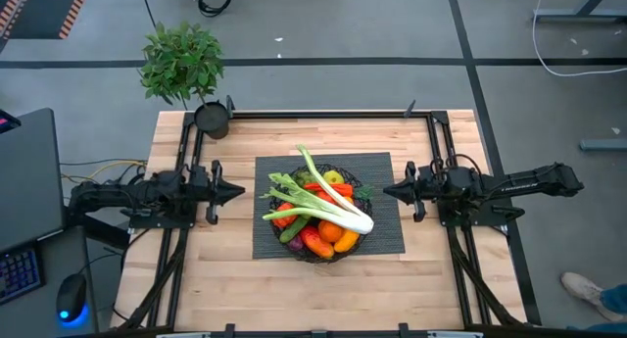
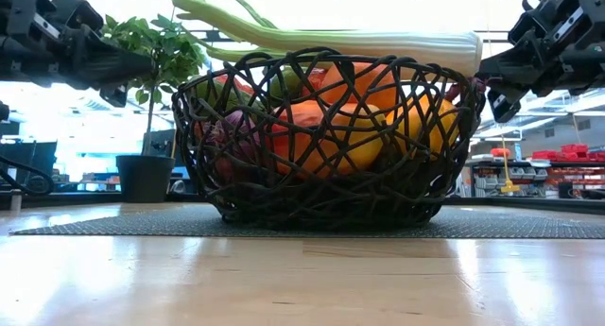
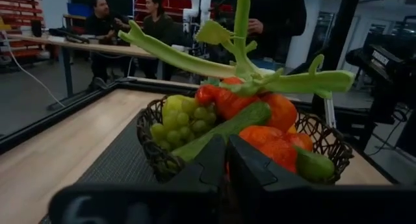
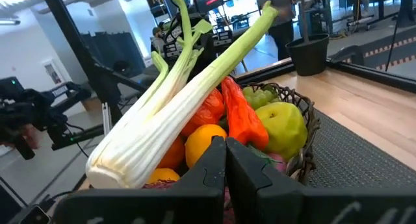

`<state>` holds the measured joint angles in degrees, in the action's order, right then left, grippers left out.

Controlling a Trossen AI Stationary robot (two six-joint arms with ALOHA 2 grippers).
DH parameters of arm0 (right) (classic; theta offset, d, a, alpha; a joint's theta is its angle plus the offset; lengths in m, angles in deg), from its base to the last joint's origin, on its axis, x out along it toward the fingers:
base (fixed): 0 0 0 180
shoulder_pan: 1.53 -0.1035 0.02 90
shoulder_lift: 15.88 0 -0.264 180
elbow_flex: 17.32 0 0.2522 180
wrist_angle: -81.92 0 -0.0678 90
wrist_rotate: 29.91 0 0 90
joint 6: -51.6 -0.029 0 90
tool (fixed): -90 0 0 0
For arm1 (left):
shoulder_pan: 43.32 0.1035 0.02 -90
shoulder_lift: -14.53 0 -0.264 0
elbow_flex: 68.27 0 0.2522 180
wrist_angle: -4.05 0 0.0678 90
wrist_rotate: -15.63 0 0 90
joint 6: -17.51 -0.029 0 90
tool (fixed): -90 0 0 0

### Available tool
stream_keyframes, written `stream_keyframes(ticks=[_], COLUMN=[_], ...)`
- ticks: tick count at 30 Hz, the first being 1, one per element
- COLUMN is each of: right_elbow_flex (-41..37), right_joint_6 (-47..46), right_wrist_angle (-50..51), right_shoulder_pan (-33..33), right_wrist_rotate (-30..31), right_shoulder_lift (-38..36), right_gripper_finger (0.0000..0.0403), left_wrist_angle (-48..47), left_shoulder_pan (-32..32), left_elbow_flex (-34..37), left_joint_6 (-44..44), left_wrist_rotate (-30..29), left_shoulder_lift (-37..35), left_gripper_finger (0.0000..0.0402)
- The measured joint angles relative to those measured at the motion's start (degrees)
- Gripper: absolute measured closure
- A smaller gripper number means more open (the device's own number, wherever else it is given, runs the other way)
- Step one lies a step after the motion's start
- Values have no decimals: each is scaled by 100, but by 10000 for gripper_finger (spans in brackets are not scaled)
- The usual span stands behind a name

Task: Build produce basket
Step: Return to Home Position

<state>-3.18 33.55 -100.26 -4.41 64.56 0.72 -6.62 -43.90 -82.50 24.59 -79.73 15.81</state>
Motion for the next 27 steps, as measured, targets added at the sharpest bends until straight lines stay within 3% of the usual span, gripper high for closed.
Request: stream_keyframes(ticks=[27], right_elbow_flex=[0], right_joint_6=[38], right_wrist_angle=[-153], right_shoulder_pan=[44], right_wrist_rotate=[71], right_shoulder_lift=[-2], right_gripper_finger=[387], left_wrist_angle=[33], left_shoulder_pan=[2], left_elbow_flex=[0], left_joint_6=[-27], left_wrist_rotate=[4], left_shoulder_lift=[0], left_gripper_finger=[375])
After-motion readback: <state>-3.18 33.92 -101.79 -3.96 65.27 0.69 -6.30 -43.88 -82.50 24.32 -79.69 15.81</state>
